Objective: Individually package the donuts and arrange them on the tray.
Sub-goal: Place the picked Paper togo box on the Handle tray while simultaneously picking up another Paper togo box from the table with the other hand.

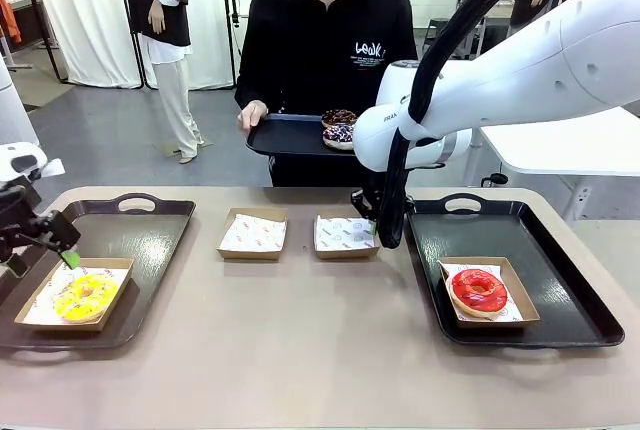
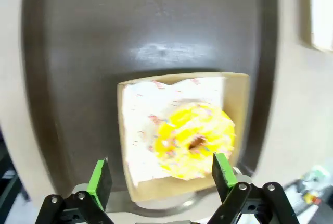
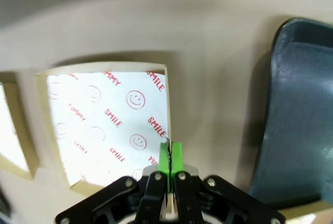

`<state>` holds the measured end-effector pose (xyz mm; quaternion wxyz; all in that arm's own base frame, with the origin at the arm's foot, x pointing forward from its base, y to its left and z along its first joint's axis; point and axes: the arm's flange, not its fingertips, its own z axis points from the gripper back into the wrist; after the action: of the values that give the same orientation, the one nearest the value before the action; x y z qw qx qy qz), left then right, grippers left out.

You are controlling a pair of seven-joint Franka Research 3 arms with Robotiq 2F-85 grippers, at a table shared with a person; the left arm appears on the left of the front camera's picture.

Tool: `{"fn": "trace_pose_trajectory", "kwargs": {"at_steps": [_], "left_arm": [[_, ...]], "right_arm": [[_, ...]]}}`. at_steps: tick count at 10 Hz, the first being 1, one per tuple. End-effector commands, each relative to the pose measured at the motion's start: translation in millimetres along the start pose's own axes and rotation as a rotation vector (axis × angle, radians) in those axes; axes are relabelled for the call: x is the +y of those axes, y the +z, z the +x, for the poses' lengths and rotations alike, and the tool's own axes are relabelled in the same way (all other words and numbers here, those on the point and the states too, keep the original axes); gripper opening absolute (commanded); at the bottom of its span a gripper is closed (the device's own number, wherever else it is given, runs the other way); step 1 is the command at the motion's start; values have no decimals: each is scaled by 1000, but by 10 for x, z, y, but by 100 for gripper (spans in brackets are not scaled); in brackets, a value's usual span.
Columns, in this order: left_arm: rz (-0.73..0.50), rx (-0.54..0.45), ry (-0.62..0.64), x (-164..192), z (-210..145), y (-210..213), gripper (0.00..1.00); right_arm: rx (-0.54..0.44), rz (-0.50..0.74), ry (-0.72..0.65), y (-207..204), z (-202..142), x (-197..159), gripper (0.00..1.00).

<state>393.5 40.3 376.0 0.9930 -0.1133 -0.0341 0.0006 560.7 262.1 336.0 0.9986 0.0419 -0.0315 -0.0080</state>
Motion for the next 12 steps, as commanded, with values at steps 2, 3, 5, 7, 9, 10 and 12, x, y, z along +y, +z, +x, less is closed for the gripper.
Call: {"fn": "trace_pose_trajectory", "kwargs": {"at_steps": [2,3,5,7,9,10,12], "left_arm": [[-476,-54,-13,413,-466,509,100],[-604,-72,4,606,-533,613,100],[-813,-110,60,1023,-639,724,100],[-921,-168,131,1437,-687,746,100],[-1005,-200,205,1757,-703,670,100],[-1028,-195,235,1887,-726,646,100],[-1053,-195,289,2054,-782,604,100]], "right_arm": [[3,-63,-17,576,-211,106,0],[-23,-72,-18,834,-260,120,0],[-58,-86,-26,1307,-339,130,0],[-72,-63,-24,1594,-354,123,0],[-61,-41,-27,1688,-298,103,0],[-53,-31,-29,1699,-255,94,0],[-26,-16,-42,1694,-148,68,0]]}}
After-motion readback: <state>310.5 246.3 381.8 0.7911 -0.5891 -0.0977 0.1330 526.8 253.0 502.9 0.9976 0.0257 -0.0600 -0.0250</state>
